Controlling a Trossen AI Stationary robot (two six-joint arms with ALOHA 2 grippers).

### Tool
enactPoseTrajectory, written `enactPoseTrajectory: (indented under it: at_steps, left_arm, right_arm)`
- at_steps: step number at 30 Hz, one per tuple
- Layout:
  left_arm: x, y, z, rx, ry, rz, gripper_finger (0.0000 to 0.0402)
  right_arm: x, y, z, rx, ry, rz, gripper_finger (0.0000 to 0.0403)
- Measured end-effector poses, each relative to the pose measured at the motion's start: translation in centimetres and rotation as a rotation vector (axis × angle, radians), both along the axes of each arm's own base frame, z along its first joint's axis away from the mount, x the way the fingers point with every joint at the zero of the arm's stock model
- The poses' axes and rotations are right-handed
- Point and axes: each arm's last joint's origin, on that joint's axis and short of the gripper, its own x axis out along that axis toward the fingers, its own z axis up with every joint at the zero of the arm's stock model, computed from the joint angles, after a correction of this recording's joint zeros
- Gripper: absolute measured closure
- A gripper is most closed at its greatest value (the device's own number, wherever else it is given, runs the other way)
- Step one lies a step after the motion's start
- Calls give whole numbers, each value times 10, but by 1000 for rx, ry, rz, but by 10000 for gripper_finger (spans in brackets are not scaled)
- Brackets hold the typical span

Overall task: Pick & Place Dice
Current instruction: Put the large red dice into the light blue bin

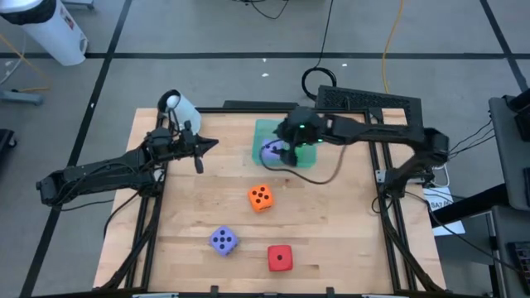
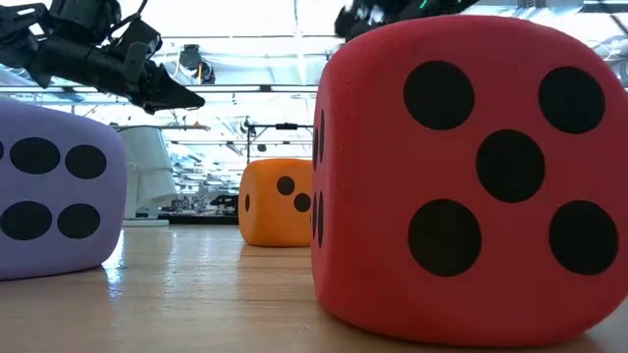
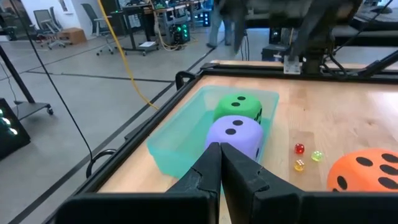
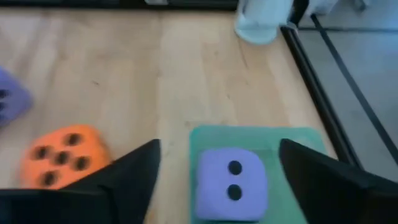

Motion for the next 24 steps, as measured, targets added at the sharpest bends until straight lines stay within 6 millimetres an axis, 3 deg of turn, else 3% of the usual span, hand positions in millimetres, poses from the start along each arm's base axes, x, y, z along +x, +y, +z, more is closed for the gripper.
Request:
enactPoseTrajectory:
  at_steps: [6,11,17,24]
  left_arm:
    - [0,0,-1,5,11,-2,380]
    - [-1,-1,-5,-31,41,-19,380]
    - [0,-1,-5,-39,37,-24,380]
    - [-1,-1,-8,-31,77,-28,380]
  right_arm:
    - [-47,40,32,63,-54,47,260]
    - [-90,71,36,77,-257,115,387]
    - [-124,69,-2,52,-402,3,384]
    - [-129,62,-68,31,-428,-39,399]
